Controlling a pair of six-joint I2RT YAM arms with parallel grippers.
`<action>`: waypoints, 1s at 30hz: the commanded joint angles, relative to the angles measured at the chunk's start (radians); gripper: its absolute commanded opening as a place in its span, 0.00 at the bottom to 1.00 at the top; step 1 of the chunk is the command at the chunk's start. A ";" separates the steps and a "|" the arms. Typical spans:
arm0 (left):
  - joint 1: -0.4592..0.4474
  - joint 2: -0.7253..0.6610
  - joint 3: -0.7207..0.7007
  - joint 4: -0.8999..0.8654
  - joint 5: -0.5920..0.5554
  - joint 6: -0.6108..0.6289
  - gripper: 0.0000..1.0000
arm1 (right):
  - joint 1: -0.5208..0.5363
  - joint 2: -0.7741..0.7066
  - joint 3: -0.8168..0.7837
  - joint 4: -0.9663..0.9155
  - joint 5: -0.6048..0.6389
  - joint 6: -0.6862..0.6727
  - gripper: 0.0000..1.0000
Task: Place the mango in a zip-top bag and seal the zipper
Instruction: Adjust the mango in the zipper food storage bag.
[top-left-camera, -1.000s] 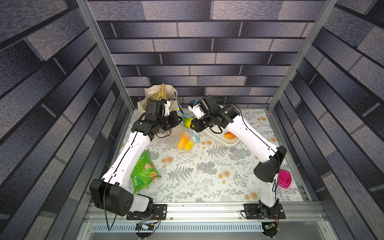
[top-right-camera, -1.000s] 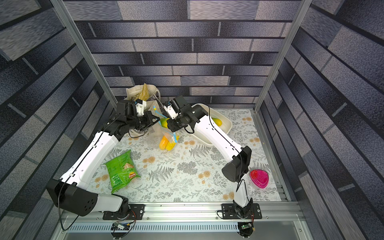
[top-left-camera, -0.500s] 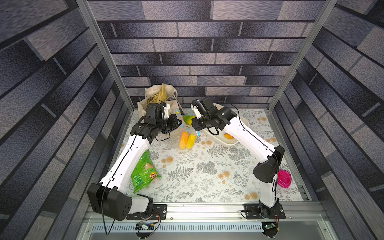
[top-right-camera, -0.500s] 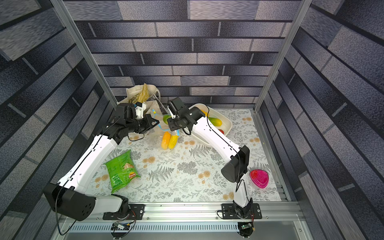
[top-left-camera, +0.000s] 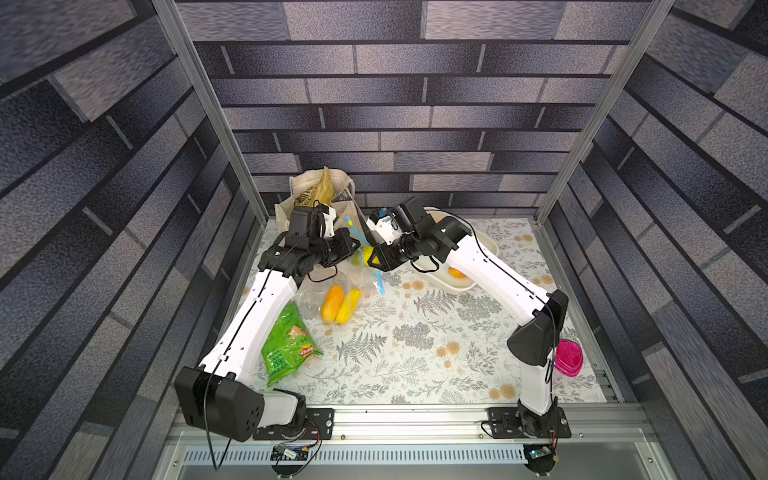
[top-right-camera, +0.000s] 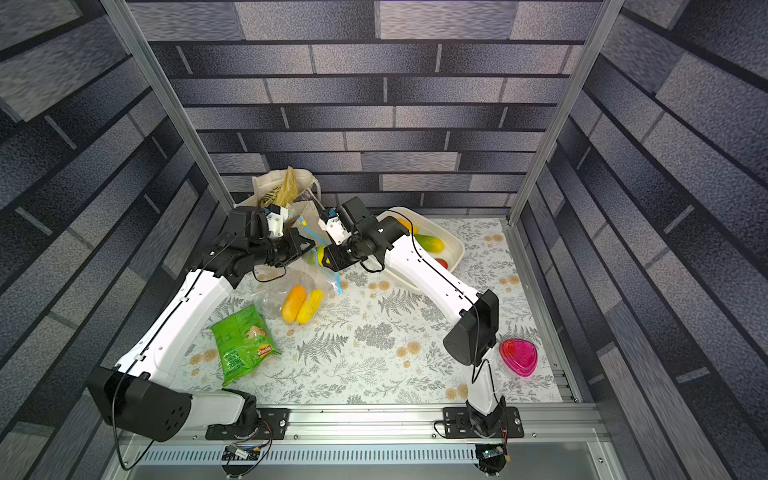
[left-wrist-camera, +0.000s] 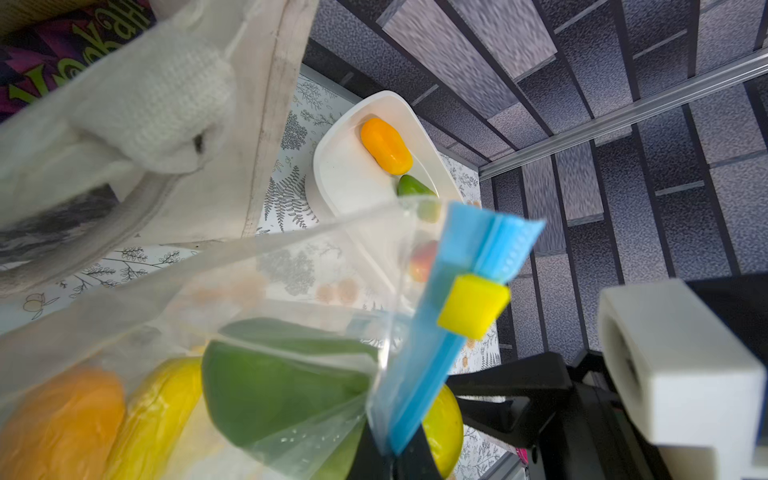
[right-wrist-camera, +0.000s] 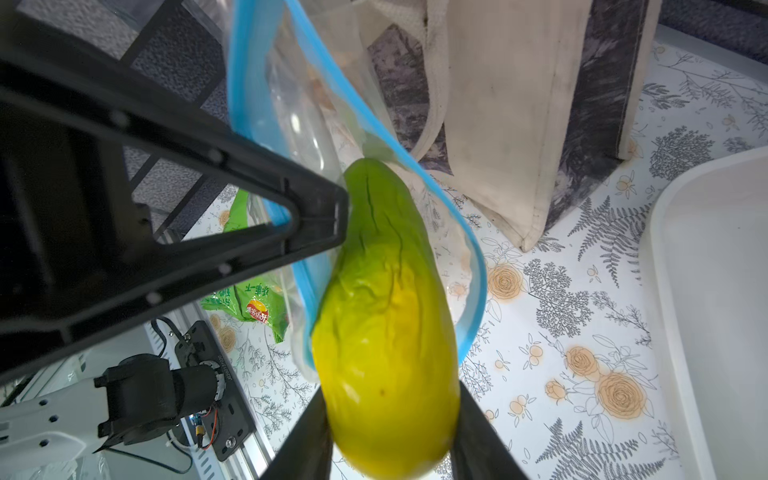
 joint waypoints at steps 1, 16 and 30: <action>0.010 -0.036 -0.011 0.001 0.010 0.027 0.00 | -0.025 -0.040 -0.037 0.072 -0.214 -0.049 0.32; -0.036 0.027 0.060 0.012 0.067 0.055 0.00 | -0.142 -0.210 -0.229 0.106 -0.437 -0.151 0.30; -0.051 0.042 0.063 0.032 0.079 0.068 0.00 | -0.101 -0.091 -0.095 0.004 0.061 -0.054 0.33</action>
